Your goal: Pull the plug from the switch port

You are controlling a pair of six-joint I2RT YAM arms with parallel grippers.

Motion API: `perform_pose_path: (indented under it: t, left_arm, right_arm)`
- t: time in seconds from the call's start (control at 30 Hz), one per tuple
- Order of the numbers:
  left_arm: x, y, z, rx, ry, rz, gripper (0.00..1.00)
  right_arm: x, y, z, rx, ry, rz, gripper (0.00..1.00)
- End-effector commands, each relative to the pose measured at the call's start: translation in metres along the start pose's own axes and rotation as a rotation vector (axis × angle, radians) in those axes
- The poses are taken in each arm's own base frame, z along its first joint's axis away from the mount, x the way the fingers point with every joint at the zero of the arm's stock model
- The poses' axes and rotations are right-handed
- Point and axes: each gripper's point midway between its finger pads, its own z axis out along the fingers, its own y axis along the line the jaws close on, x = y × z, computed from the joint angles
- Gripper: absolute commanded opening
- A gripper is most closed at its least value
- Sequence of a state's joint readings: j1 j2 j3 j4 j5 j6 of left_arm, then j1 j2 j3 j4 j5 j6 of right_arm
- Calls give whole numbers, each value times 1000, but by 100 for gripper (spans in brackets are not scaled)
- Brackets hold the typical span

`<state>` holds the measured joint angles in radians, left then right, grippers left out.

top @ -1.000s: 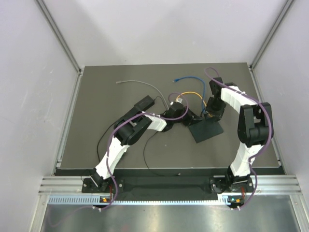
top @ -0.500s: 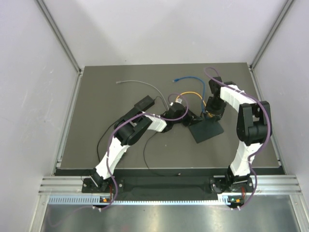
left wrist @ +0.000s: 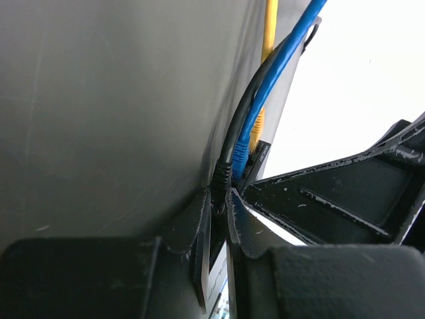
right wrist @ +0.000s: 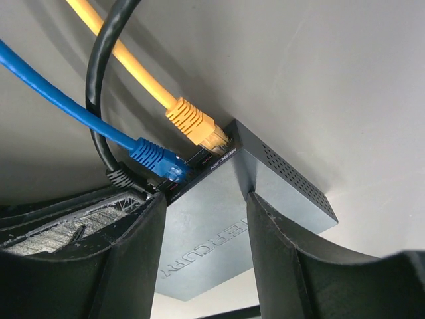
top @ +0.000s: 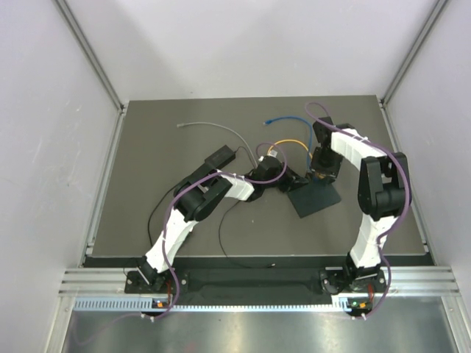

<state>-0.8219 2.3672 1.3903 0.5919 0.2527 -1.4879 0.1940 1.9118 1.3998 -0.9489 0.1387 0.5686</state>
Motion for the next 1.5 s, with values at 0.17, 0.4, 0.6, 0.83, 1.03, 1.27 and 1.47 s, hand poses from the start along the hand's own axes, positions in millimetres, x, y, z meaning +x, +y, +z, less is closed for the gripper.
perform_pose_path:
  t: [0.17, 0.4, 0.6, 0.83, 1.03, 1.27, 1.47]
  left_arm:
    - [-14, -35, -4, 65, -40, -59, 0]
    - [-23, -33, -4, 50, -44, -76, 0]
    - [-41, -26, -6, 37, -80, -152, 0]
    - [-48, -25, -4, 43, -99, -152, 0]
    - [-50, -40, -12, 186, -92, -150, 0]
    - [-43, -33, -14, 124, -103, 117, 0]
    - [-40, -35, -11, 123, -61, 97, 0]
  right_arm:
    - [20, -8, 32, 86, 18, -53, 51]
    - [12, -13, 35, 122, 3, -102, 49]
    - [45, -28, 41, 148, -13, -191, 42]
    - [68, -42, 46, 149, 25, -218, 38]
    - [74, -34, 45, 108, 87, -217, 38]
    - [59, -11, 35, 19, 119, -188, 39]
    - [42, 3, 22, -32, 96, -175, 40]
